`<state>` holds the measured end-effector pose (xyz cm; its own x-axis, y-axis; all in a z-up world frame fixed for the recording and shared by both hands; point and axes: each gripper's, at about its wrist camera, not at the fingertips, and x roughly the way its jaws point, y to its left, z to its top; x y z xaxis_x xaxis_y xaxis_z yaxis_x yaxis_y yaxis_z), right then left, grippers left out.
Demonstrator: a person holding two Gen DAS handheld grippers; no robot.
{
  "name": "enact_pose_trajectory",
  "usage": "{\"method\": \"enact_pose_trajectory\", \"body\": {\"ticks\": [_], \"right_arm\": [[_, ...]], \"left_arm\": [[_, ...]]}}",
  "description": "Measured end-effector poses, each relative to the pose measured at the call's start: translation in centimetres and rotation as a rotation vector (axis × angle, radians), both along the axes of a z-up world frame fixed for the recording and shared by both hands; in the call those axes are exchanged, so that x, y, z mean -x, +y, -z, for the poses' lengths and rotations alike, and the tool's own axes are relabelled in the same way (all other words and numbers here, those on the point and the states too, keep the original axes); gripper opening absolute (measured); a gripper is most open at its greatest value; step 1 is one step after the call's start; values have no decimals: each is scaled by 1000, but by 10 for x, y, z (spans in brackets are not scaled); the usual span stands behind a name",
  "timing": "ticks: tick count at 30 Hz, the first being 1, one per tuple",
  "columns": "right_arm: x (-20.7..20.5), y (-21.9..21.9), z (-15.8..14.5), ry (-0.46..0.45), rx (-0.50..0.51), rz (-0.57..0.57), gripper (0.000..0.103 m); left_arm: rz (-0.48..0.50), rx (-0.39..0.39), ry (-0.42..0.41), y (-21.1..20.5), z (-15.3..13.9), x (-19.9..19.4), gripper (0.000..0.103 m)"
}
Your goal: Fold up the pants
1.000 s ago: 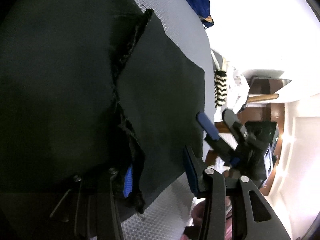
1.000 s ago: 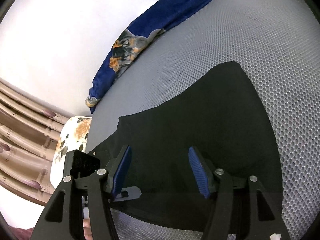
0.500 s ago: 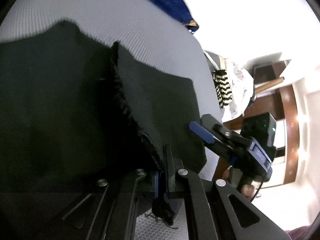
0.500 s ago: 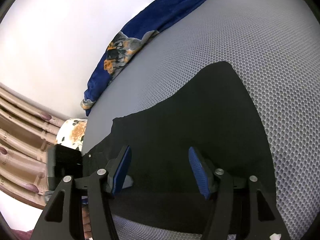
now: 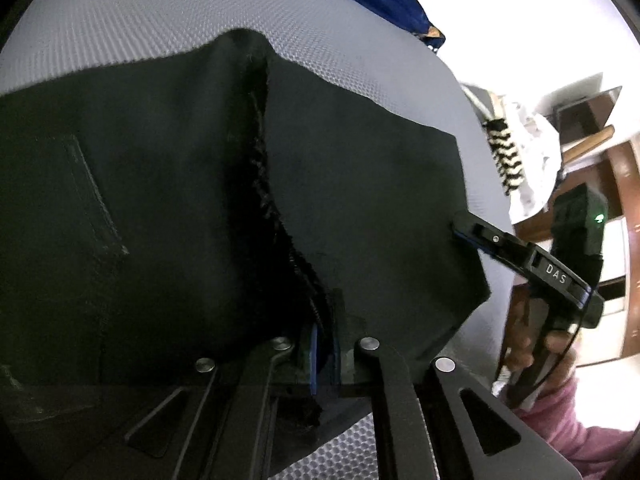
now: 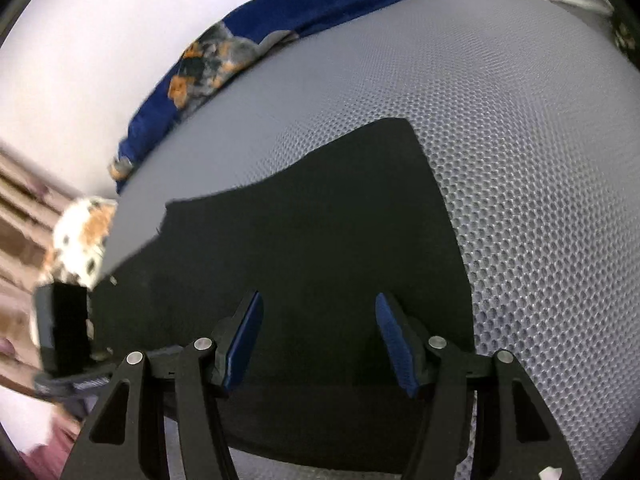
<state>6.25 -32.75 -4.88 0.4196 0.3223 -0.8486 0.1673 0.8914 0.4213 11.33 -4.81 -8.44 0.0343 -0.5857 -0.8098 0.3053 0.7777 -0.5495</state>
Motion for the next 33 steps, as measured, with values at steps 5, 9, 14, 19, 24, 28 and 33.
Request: {"method": "enact_pose_trajectory", "body": {"ticks": [5,9,14,19,24,28,33], "right_arm": [[-15,5,-21,-58,149,-31,56],[-34,4,-28,-89,247,-49,56],[-58,3,-16,-59,293,-71,55],[-68,7,-1,-23,340,-100,54],[-64,12,2,-22,376,-125,55],[-46,13,3,16,326,-131,55],[-5,26,3,43,342,-178,55]], "left_arm": [[-5,-176,-212,4,-28,-1,28],[-13,-175,-321,2,-44,-9,31],[10,-194,-392,-27,-40,-27,32],[28,-268,-361,-51,-11,-47,31],[46,-309,-407,-56,-14,-43,31],[28,-266,-350,-40,-17,-32,32],[-68,-189,-321,10,-30,-6,32]]}}
